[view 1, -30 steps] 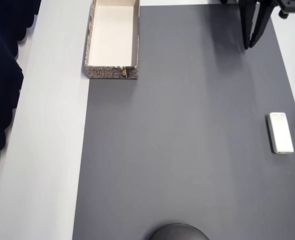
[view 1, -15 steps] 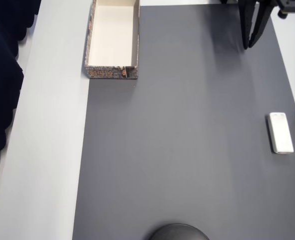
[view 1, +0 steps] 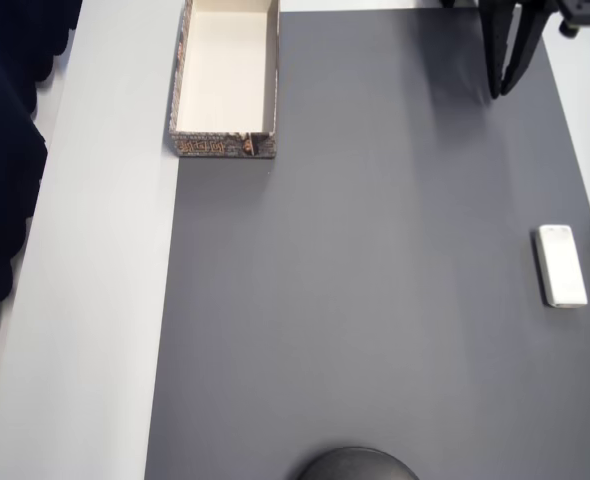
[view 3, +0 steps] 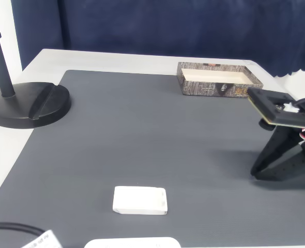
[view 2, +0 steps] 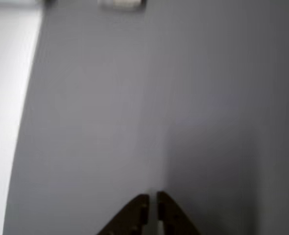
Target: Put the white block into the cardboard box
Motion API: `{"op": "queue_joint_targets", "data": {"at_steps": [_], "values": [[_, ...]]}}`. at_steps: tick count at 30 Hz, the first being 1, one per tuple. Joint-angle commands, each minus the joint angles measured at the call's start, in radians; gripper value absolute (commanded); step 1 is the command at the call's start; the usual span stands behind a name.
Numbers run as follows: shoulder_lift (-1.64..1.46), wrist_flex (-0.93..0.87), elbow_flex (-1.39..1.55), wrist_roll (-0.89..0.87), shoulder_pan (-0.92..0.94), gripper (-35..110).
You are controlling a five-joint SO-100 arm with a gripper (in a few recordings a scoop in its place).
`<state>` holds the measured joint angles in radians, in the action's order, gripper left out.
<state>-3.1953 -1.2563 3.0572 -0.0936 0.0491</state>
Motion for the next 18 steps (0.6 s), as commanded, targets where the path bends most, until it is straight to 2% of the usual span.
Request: {"op": "queue_joint_targets", "data": {"at_steps": [1,7,18], "values": [[0.101,0.04,-0.127,0.051,-0.015,-2],[0.262,0.129,-0.189,0.049,-0.031,-2],[0.65,0.149,-0.463,0.038,-0.011,-2]]}}
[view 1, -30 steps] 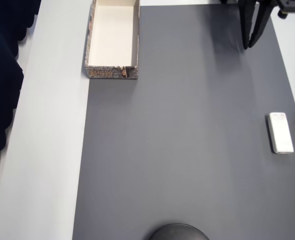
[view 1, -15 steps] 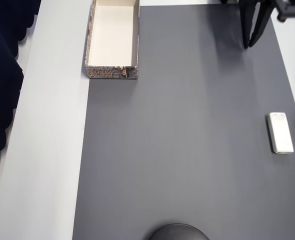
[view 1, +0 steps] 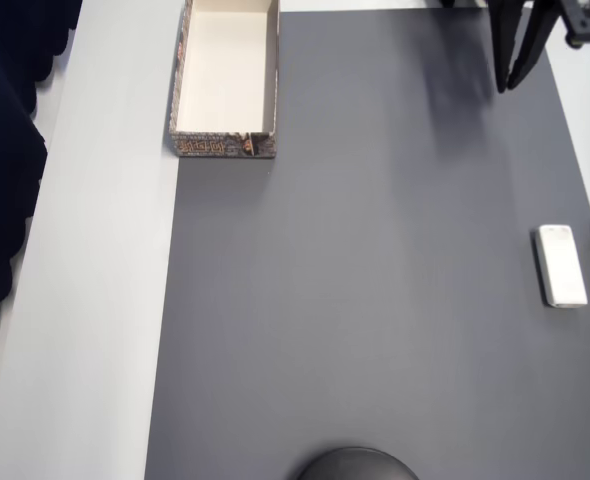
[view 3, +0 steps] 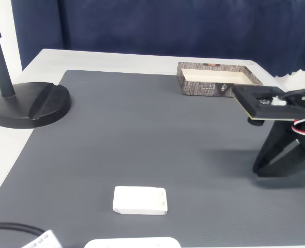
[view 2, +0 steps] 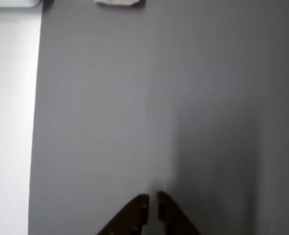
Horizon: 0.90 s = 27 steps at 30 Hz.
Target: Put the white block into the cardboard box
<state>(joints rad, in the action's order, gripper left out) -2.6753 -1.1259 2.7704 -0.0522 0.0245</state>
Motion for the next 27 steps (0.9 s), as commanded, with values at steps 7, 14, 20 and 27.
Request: {"op": "queue_joint_targets", "data": {"at_steps": [7,14,20,27], "values": [[0.391,0.018,-0.362,-0.043,0.015,-2],[0.581,0.018,-0.54,-0.003,0.006,-2],[0.701,0.017,-0.666,0.063,-0.009,-2],[0.818,0.018,-0.782,0.064,-0.031,-2]]}}
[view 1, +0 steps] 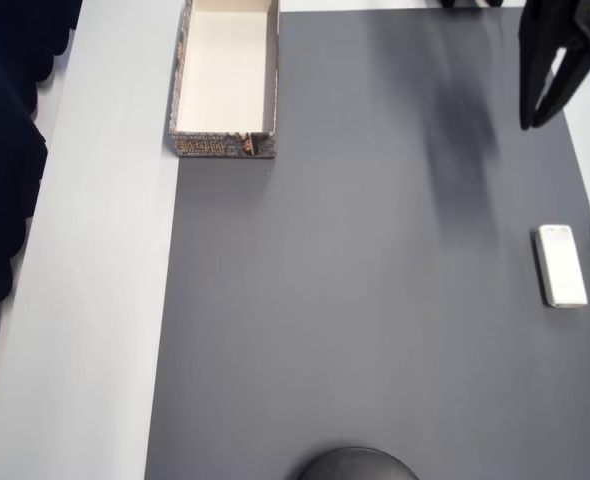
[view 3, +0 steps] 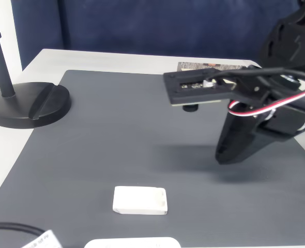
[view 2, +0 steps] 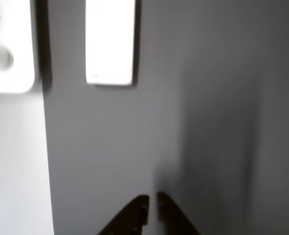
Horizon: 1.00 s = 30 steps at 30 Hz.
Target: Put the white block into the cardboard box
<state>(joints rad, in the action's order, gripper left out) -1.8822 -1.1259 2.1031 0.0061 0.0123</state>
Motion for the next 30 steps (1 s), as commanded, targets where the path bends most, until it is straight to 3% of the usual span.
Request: {"op": "queue_joint_targets", "data": {"at_steps": [1,30], "values": [[0.044,0.02,-0.133,0.006,-0.023,-2],[0.479,-0.034,-0.557,0.075,-0.095,-2]]}}
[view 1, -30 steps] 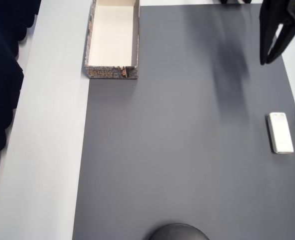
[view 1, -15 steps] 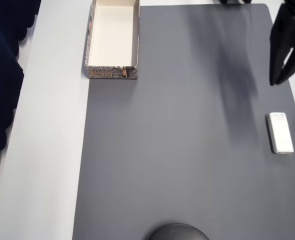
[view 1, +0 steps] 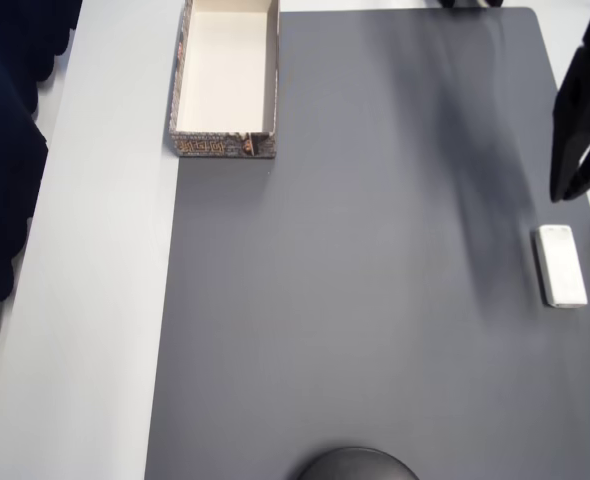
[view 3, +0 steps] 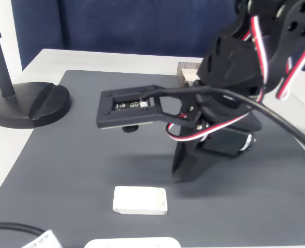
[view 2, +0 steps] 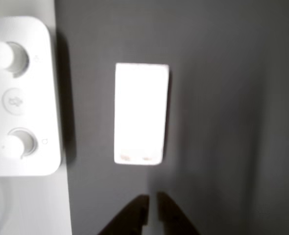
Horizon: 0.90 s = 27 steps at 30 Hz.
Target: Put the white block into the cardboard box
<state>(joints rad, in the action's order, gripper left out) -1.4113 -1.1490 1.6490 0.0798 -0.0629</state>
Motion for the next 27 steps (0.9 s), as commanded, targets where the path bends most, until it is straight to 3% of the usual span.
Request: {"op": "queue_joint_targets", "data": {"at_steps": [1,27], "values": [[0.025,-0.011,-0.12,0.002,-0.023,-2],[0.227,-0.135,-0.428,0.002,-0.041,-2]]}}
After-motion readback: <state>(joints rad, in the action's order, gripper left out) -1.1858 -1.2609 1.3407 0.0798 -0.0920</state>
